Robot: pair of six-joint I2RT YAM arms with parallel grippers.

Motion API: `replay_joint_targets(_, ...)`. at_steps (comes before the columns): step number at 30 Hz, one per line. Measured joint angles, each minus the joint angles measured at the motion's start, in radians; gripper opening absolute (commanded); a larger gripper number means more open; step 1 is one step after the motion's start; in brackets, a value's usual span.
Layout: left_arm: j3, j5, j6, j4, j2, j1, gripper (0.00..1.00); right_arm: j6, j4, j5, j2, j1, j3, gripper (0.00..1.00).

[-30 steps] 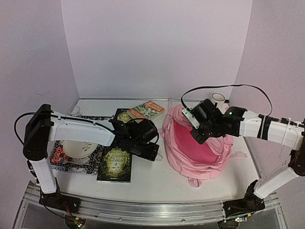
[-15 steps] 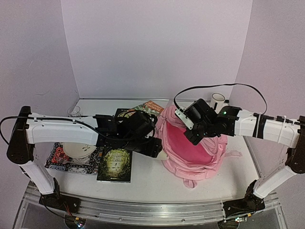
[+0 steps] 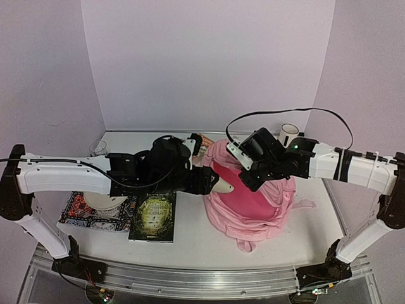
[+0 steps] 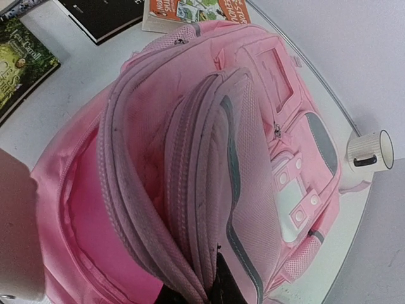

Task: Pack the student bag
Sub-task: Pick up the card case from the center of the board, then place the card case in the second largest pocket of the bag.

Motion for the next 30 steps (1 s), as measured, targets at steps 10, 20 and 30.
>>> replay_joint_targets(10,-0.073,-0.113,0.14,0.319,0.135,-0.042,0.7,0.059,-0.012,-0.107,0.0,0.005,0.049,0.0)
replay_joint_targets(20,-0.073,-0.205,0.317,0.549,0.293,-0.073,0.73,0.092,-0.016,-0.176,0.006,0.006,0.065,0.0)
replay_joint_targets(30,-0.071,-0.284,0.45,0.724,0.439,-0.072,0.81,0.103,-0.018,-0.194,0.018,0.011,0.071,0.0)
